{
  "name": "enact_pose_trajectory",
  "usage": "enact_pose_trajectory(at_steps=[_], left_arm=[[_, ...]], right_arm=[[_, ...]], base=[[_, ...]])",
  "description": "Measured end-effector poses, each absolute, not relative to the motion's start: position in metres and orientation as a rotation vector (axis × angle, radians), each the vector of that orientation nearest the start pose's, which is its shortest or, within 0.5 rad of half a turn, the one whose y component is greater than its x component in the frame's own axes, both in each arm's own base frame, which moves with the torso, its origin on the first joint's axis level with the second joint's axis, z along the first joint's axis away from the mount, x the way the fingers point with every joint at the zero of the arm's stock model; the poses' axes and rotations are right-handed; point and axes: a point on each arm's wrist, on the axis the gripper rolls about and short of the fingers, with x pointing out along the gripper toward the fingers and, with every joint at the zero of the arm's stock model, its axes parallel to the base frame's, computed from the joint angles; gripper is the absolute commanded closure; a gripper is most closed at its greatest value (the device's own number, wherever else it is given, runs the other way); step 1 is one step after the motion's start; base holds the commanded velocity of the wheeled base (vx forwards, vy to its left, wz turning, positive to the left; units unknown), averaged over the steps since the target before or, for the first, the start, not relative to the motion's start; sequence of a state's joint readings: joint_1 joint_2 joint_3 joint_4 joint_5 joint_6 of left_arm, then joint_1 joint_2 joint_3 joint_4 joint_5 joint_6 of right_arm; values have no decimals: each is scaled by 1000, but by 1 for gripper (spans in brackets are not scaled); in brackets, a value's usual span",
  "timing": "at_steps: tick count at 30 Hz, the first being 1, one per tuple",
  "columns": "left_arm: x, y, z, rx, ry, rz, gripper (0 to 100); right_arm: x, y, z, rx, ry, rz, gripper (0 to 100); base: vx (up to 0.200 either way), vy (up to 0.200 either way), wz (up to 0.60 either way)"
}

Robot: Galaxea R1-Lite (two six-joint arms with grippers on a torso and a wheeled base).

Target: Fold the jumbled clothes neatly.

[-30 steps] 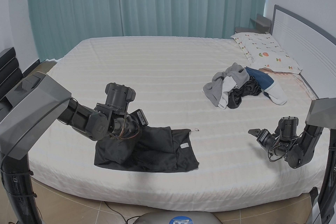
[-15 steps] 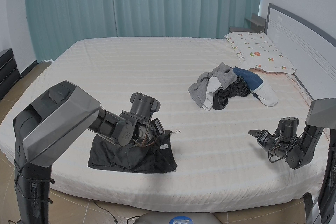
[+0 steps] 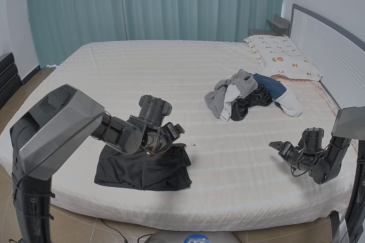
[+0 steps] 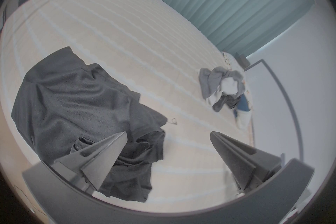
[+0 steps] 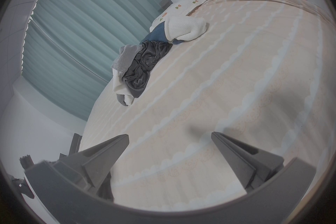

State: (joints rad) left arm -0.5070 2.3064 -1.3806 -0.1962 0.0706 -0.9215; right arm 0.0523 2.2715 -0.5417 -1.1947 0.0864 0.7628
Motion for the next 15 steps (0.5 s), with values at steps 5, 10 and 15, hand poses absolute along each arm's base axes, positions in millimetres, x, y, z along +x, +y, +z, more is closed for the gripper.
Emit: enact_pose_trajectory(at_steps=[5, 10, 15], left_arm=[[386, -194, 76, -741, 852, -94, 0], [383, -159, 67, -784, 850, -85, 0], [375, -123, 51, -837, 845, -56, 0]], right_arm=[[327, 21, -8, 750, 567, -72, 0], [325, 25, -9, 746, 579, -64, 0], [322, 30, -9, 743, 589, -52, 0]], base=[[0, 0, 0], [0, 0, 0], [0, 0, 0]])
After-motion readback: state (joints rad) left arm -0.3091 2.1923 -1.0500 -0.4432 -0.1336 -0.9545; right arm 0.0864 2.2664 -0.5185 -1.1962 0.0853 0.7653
